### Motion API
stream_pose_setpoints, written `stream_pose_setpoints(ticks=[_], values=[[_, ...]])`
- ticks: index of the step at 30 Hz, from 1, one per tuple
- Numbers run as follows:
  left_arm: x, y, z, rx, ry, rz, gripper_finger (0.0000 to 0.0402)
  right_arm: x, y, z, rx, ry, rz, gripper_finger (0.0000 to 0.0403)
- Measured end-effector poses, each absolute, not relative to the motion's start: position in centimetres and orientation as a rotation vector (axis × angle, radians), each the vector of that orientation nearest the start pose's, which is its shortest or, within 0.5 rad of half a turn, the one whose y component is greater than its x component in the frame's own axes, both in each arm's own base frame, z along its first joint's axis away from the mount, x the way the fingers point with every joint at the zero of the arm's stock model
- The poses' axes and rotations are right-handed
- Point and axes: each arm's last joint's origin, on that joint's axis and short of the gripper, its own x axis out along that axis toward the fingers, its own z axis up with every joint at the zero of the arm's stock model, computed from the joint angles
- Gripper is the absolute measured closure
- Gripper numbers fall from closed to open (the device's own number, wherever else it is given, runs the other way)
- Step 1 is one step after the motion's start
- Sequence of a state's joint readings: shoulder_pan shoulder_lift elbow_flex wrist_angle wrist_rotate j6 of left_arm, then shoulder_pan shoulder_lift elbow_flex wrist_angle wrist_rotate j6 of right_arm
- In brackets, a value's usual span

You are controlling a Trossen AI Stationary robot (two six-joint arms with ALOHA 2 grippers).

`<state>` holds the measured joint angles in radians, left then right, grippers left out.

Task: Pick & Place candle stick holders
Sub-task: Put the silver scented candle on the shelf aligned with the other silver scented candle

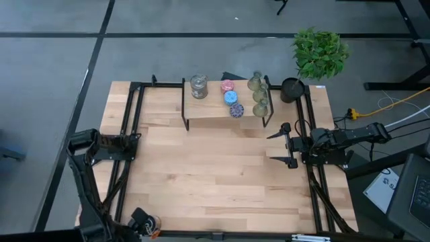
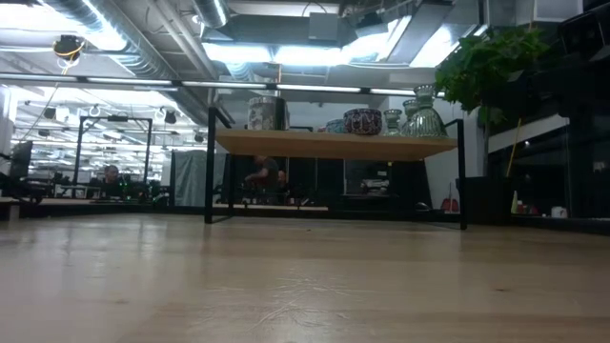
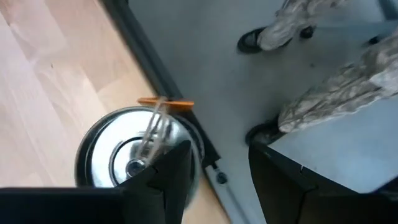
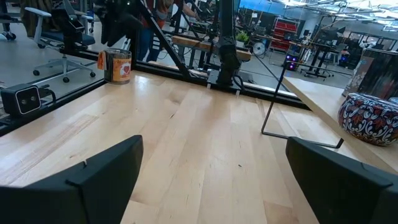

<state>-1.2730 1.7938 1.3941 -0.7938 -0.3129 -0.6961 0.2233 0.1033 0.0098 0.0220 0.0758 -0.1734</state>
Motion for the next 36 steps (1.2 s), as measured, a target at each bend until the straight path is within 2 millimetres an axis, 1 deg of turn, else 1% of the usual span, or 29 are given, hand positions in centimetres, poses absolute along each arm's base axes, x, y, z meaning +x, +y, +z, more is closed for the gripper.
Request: stream_pose_setpoints(ticks=[5,9,14,21,26,31,36], values=[[12.9,-34.0,22.2,0.279,1.121,-0.428,0.0245,10.1,2.1,16.1,-0.184,0.058,0.153,0.0005],[13.4,-33.6,22.0,0.252,1.154,-0.391,0.0249,10.1,2.1,16.1,-0.184,0.058,0.153,0.0005],[13.8,-32.8,21.9,0.208,1.206,-0.283,0.0278,10.1,2.1,16.1,-0.184,0.058,0.153,0.0005],[14.3,-32.4,21.1,0.177,1.243,-0.174,0.0319,10.1,2.1,16.1,-0.184,0.058,0.153,0.0005],[14.9,-31.0,21.0,0.209,1.262,-0.047,0.0335,10.1,2.1,16.1,-0.184,0.057,0.153,0.0005],[15.6,-29.4,20.8,0.285,1.268,0.087,0.0341,10.1,2.1,16.1,-0.184,0.058,0.153,0.0005],[17.0,-28.0,20.8,0.344,1.310,0.138,0.0343,10.1,2.1,16.1,-0.184,0.058,0.153,0.0005]])
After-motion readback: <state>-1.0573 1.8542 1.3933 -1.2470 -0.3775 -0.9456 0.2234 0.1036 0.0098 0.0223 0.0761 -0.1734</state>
